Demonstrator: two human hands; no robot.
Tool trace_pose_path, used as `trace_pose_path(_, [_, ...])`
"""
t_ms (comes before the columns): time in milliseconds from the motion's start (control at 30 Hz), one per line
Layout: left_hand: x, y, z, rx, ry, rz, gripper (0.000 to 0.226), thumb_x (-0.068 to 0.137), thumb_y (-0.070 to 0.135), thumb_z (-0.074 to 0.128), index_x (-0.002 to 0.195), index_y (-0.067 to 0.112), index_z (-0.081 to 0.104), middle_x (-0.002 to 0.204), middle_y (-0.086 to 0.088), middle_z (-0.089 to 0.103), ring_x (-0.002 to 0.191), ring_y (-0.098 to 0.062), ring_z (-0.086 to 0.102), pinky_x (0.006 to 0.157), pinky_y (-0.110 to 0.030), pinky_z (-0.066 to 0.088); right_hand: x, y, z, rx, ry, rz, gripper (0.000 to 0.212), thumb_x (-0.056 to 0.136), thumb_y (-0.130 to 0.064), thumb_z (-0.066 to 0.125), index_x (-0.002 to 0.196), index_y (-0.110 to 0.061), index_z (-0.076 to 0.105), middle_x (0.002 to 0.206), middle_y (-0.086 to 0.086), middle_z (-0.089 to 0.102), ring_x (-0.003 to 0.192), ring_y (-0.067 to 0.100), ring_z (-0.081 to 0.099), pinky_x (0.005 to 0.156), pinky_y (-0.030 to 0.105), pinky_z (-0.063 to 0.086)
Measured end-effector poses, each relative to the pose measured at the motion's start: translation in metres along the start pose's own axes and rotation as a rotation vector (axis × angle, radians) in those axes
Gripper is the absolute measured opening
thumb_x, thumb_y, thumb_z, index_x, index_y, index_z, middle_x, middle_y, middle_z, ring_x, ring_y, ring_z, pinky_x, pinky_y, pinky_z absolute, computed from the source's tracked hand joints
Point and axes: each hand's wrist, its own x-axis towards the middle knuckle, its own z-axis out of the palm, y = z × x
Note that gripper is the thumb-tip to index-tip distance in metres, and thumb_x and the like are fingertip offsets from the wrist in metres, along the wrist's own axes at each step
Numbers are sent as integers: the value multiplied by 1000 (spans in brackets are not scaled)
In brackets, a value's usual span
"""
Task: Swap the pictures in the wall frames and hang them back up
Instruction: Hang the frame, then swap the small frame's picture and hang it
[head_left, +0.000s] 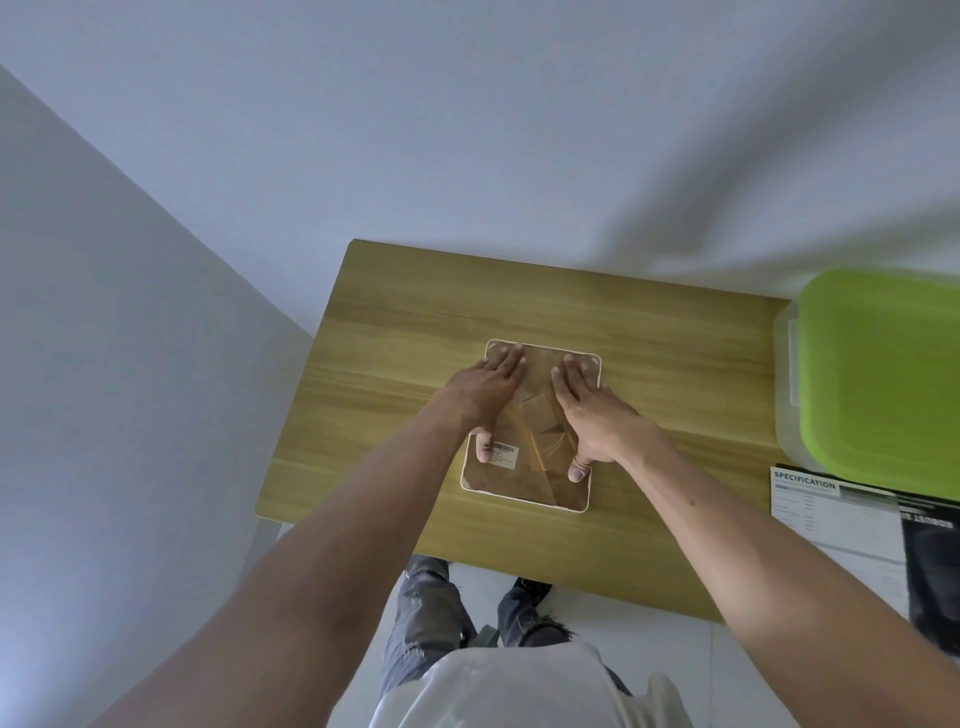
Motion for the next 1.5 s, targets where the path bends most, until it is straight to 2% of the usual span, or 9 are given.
trace_pose_path(367, [2, -7, 6, -29, 15, -7, 159, 47, 46, 93, 151, 9, -21, 158, -5, -30, 147, -19, -21, 118, -28, -6, 12, -18, -4, -41, -140, 136, 154, 64, -31, 92, 144, -2, -36, 148, 20, -46, 144, 42, -28, 122, 50, 13])
trace_pose_path(700, [-22, 18, 11, -245, 60, -247, 144, 54, 20, 94, 154, 9, -9, 161, -12, -19, 149, -33, -15, 119, -57, 8, -9, -17, 3, 101, 35, 195, 150, 58, -27, 95, 156, -17, -18, 160, 18, -27, 151, 40, -10, 118, 51, 23])
trace_pose_path(867, [-39, 25, 40, -734, 249, -406, 87, 56, 5, 83, 132, -2, 40, 140, -21, 42, 133, -36, 39, 102, -37, 41, -34, -10, 29, 414, 179, 229, 117, 67, -17, 90, 156, -19, 14, 155, 16, 24, 141, 32, 31, 103, 43, 46])
trace_pose_path(967, [-48, 40, 42, -1007, 374, -448, 53, 64, 5, 74, 114, 10, 57, 108, -7, 64, 101, -26, 60, 67, -21, 45, -44, -12, 38, 634, 242, 215, 96, 72, -5, 80, 151, -17, 27, 150, 9, 34, 134, 29, 41, 100, 38, 48])
trace_pose_path(1100, [-53, 50, 37, -1448, 446, -628, 69, 56, 17, 72, 123, 18, 57, 101, -1, 70, 96, -24, 67, 82, -41, 57, -54, -16, 33, 979, 322, 303, 75, 75, 0, 65, 146, -11, 42, 143, 6, 51, 121, 25, 55, 88, 31, 50])
trace_pose_path(1200, [-57, 48, 36, -1586, 496, -665, 92, 54, 12, 75, 141, 6, 45, 106, 2, 71, 100, -19, 67, 90, -40, 55, -65, -10, 30, 1259, 362, 365, 63, 72, -4, 65, 133, -17, 59, 122, -1, 68, 103, 21, 65, 70, 26, 49])
trace_pose_path(1300, [-76, 50, 25, -1649, 498, -592, 51, 66, -3, 74, 115, 9, 67, 99, -4, 72, 94, -22, 66, 80, -29, 52, -79, -7, 28, 1380, 429, 363, 33, 72, -4, 66, 94, -28, 71, 95, -6, 72, 95, 19, 66, 76, 30, 50])
trace_pose_path(1367, [-85, 47, 20, -1630, 474, -515, 30, 67, -6, 74, 88, 16, 74, 91, -4, 75, 91, -23, 69, 78, -29, 54, -88, -9, 26, 1425, 480, 351, 31, 73, -6, 67, 89, -32, 70, 96, -7, 72, 94, 15, 65, 84, 34, 53])
trace_pose_path(1500, [-103, 39, 11, -1576, 476, -378, 38, 62, 3, 81, 99, 10, 77, 89, -1, 77, 88, -19, 72, 77, -29, 56, -104, -19, 21, 1538, 584, 347, 24, 80, -9, 67, 90, -31, 71, 96, -9, 72, 89, 8, 64, 84, 34, 53])
